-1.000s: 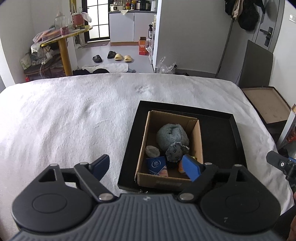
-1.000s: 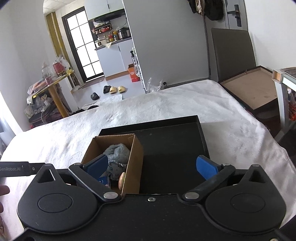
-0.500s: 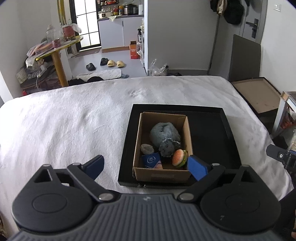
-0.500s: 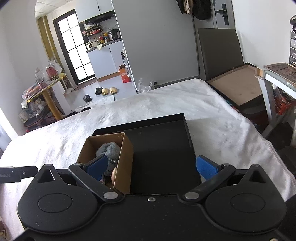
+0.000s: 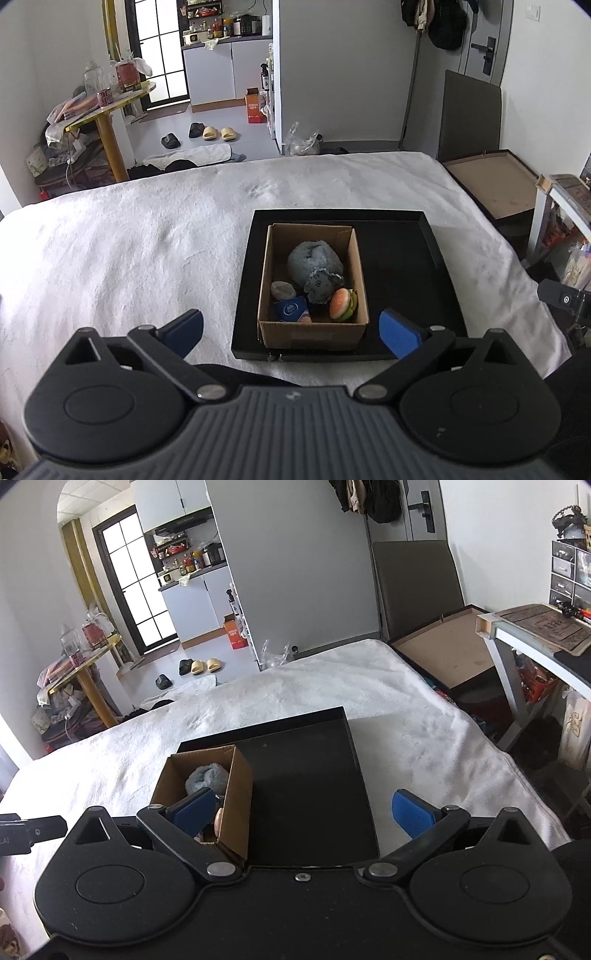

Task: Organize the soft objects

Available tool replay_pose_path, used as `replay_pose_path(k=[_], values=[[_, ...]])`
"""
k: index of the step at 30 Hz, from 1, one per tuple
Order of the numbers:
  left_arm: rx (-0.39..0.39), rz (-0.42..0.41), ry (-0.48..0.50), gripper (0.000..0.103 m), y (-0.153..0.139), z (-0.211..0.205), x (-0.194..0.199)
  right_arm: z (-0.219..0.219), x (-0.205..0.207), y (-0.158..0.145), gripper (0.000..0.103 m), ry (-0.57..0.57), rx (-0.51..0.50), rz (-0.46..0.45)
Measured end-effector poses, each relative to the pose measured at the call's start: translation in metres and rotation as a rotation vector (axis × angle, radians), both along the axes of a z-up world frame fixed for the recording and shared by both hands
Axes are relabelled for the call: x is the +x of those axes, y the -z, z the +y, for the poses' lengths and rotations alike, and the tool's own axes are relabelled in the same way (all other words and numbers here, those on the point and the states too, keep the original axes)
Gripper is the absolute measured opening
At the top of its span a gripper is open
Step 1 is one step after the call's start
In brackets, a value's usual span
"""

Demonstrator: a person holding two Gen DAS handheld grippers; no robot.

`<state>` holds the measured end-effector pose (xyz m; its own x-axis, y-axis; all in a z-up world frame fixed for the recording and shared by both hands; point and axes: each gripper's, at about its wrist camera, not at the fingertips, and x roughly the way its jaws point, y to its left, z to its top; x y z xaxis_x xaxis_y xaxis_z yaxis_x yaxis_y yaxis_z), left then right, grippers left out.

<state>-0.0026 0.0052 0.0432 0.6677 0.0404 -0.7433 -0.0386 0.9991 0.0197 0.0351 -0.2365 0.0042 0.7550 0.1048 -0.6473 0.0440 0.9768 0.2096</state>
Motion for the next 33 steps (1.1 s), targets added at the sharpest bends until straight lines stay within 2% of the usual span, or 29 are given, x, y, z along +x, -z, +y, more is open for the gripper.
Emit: replay_pose_path(k=[19,24,33], values=[[-0.018,-0.024,0.033,0.101,-0.017,-0.005,-0.041,-0.004,-0.042,-0.022,0.103,-0.011,-0.049,-0.02],[-0.029,-0.037,0.032,0.101,-0.02,-0.004,-0.051,0.005,-0.051,-0.028,0.103,-0.01,-0.1,-0.027],[-0.038,-0.048,0.046,0.101,-0.023,-0.005,-0.066,0.018,-0.065,-0.037,0.103,-0.059,-0.095,-0.05]])
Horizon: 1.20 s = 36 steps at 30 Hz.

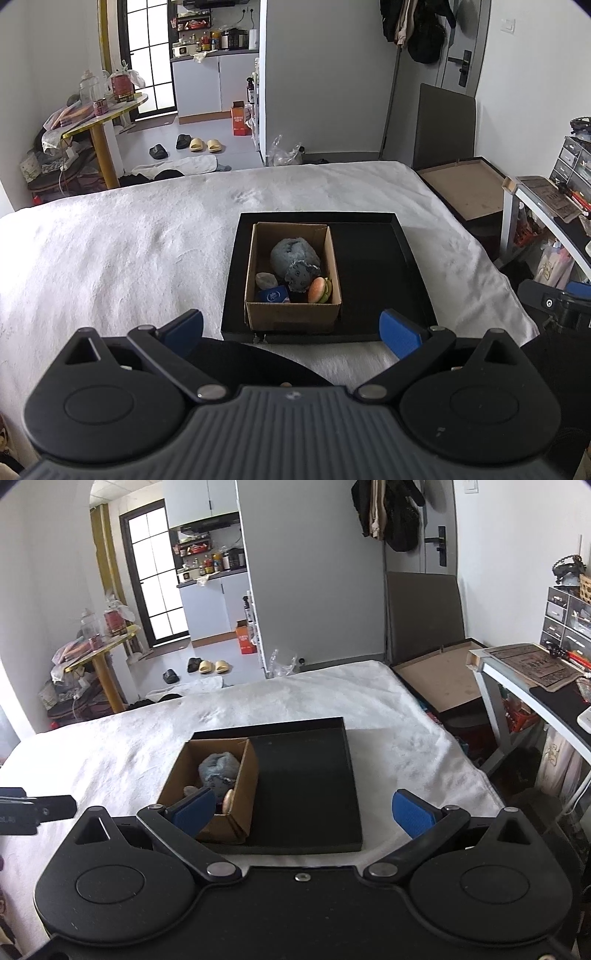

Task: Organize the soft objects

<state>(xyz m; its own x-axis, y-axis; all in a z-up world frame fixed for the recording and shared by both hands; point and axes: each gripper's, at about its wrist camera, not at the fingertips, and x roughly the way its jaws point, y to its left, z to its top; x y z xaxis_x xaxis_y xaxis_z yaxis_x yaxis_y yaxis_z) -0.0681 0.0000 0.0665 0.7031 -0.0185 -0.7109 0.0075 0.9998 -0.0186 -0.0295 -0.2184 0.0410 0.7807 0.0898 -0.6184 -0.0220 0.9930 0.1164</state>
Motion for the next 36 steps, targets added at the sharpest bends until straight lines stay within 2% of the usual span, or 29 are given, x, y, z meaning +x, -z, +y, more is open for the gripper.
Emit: replay_pose_path(k=[8,36], values=[[0.007,-0.018,0.0,0.101,-0.004,-0.001,-0.006,0.004,-0.006,0.0,0.103,-0.004,0.019,-0.002],[0.0,0.004,0.016,0.101,0.002,-0.001,-0.009,0.012,-0.012,-0.006,0.103,-0.025,0.023,-0.006]])
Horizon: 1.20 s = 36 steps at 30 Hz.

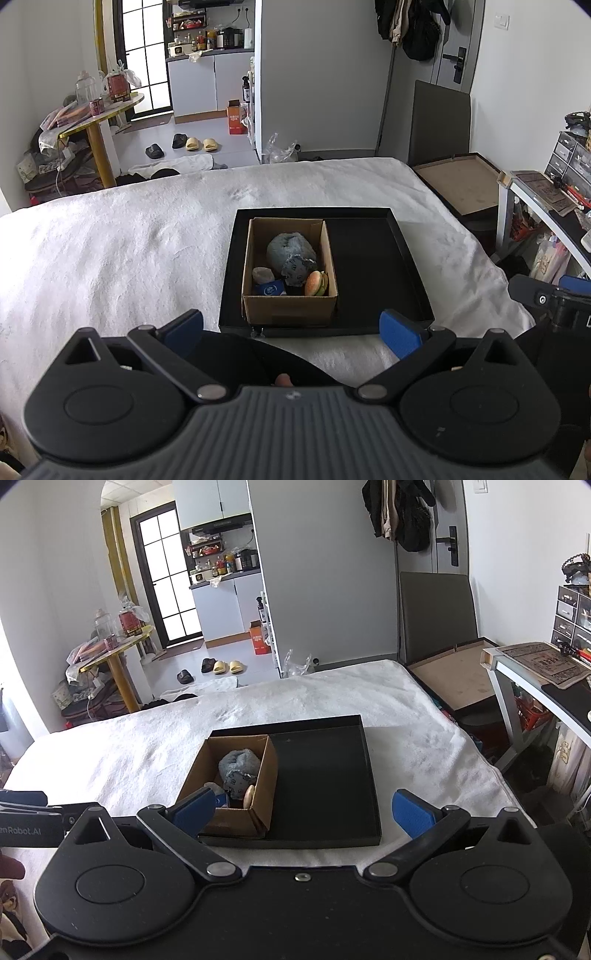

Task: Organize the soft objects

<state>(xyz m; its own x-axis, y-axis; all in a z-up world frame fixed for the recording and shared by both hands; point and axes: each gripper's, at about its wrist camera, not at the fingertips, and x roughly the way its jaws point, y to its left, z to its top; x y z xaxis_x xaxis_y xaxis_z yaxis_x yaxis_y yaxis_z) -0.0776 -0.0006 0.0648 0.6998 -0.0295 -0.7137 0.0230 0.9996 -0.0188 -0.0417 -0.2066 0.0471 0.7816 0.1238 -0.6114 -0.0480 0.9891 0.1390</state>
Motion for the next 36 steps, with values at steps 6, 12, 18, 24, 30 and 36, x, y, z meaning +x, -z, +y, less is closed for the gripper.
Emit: replay_pose_path(k=[6,12,18,24,30,36], values=[[0.0,-0.001,-0.002,0.101,-0.0008,0.0002,-0.0002,0.0005,-0.0004,0.0003,0.103,-0.001,0.0,0.002],[0.0,-0.001,-0.001,0.101,-0.0009,0.0006,-0.0003,0.001,-0.0011,0.001,0.103,-0.001,0.0,0.003],[0.0,-0.001,-0.004,0.101,-0.0008,0.0012,-0.0003,0.0019,-0.0004,0.0024,0.103,0.0,-0.001,0.005],[-0.003,-0.001,-0.005,0.101,-0.001,0.0027,-0.0005,0.0016,-0.0004,0.0023,0.103,-0.001,0.001,0.005],[-0.004,-0.003,-0.005,0.101,-0.0015,0.0034,-0.0004,0.0024,-0.0008,0.0031,0.103,-0.001,0.0,0.006],[-0.004,-0.003,-0.003,0.101,-0.0015,0.0036,-0.0009,0.0029,-0.0006,0.0038,0.103,-0.001,0.0,0.007]])
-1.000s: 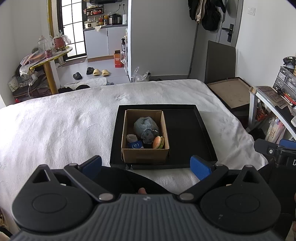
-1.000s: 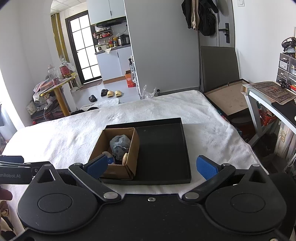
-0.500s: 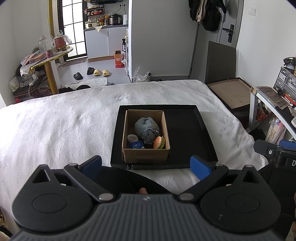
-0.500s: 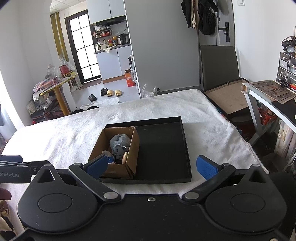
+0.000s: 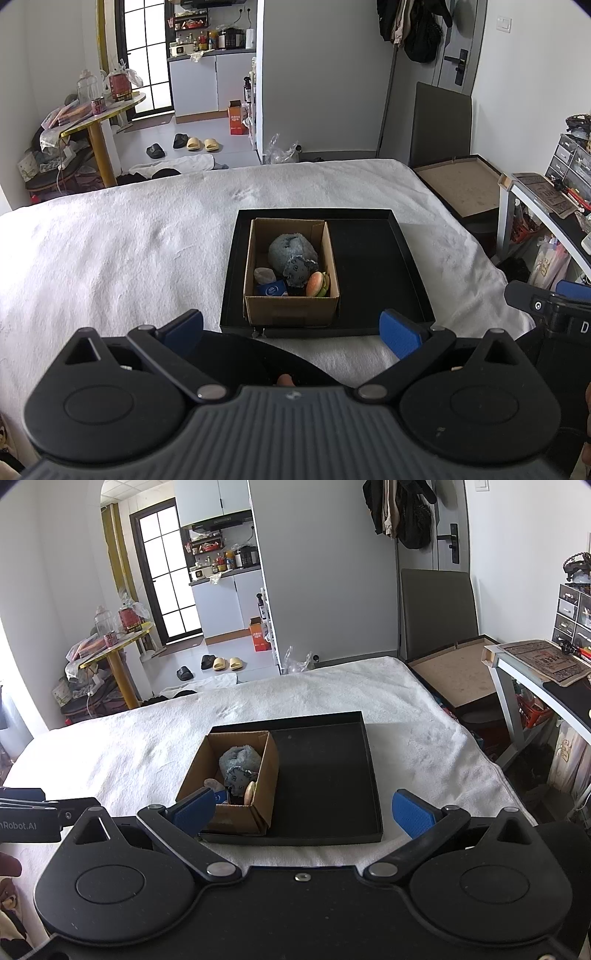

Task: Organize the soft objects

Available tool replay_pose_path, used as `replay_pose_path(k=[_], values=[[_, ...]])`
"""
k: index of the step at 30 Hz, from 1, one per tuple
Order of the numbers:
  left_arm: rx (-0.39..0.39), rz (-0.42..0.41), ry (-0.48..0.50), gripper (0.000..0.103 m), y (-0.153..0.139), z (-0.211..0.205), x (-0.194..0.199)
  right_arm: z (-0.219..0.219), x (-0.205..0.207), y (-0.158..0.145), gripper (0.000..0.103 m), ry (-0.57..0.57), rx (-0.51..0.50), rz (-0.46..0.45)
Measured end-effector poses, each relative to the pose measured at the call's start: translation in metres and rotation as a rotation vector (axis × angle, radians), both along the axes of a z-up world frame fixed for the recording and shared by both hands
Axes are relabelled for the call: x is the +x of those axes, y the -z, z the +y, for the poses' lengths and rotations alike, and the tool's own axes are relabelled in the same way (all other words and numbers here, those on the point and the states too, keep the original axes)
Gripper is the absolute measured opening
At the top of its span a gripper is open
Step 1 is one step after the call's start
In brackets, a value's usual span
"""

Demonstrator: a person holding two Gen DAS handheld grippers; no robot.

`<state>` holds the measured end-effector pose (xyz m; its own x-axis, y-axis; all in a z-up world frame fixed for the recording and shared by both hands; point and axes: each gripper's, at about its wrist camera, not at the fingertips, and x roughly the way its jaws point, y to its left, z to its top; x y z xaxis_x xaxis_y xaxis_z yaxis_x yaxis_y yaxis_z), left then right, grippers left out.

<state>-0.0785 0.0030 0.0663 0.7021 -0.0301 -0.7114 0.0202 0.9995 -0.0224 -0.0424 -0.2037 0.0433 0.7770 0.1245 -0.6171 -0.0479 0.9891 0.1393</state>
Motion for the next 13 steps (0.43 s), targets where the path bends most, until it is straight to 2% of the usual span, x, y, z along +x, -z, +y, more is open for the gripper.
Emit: replay_pose_path(k=[5,13], values=[[0.021,-0.002,-0.004,0.101,0.0015,-0.0024,-0.0007,0.0004,-0.0005,0.0024,0.103,-0.001,0.001,0.004],[0.004,-0.001,0.0,0.101,0.0015,-0.0011,0.001,0.0002,-0.0011,0.0035,0.103,-0.003,0.003,0.009]])
